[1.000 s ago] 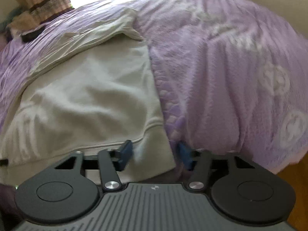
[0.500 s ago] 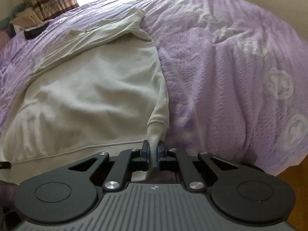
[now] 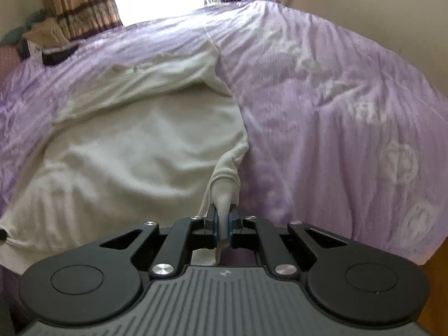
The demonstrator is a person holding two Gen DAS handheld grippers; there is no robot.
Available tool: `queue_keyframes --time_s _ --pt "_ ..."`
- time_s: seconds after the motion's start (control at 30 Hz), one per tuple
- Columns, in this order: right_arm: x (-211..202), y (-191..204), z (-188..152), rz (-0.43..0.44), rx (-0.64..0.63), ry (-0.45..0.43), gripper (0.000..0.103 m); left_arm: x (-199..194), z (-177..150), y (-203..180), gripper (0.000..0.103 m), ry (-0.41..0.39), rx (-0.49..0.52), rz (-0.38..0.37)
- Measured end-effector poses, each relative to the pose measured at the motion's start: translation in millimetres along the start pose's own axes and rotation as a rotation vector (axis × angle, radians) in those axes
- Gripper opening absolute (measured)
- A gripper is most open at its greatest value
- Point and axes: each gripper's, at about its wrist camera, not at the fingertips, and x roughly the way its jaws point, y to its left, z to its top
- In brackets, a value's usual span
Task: Fold small clothes
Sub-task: 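Grasp the hem with the left gripper while the right gripper grasps the hem, fold toward the collar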
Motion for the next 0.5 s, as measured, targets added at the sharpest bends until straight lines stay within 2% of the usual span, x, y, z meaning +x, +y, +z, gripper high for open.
queue_keyframes --time_s 0.17,0.33,0.4,0.43,0.5 --pt "1.0 -1.2 29.4 0.043 0.043 -0.07 0.007 -11.4 35.3 -12.0 0.009 -0.082 0.021 -0.017" --pt "10.3 12.2 83.2 0.073 0.034 -0.15 0.006 -11.4 103.2 -25.9 0.009 -0.181 0.051 -0.032" --pt "23.2 19.6 121.0 0.089 0.015 -0.186 0.006 2.8 146.5 -36.8 0.009 -0.214 0.081 -0.019" --pt "31.2 22.0 144.0 0.102 0.022 -0.215 0.006 10.1 178.9 -41.2 0.009 -0.231 0.074 -0.013" --pt "51.7 28.8 202.7 0.135 0.037 -0.301 0.004 15.7 251.9 -52.5 0.011 -0.326 0.064 -0.024"
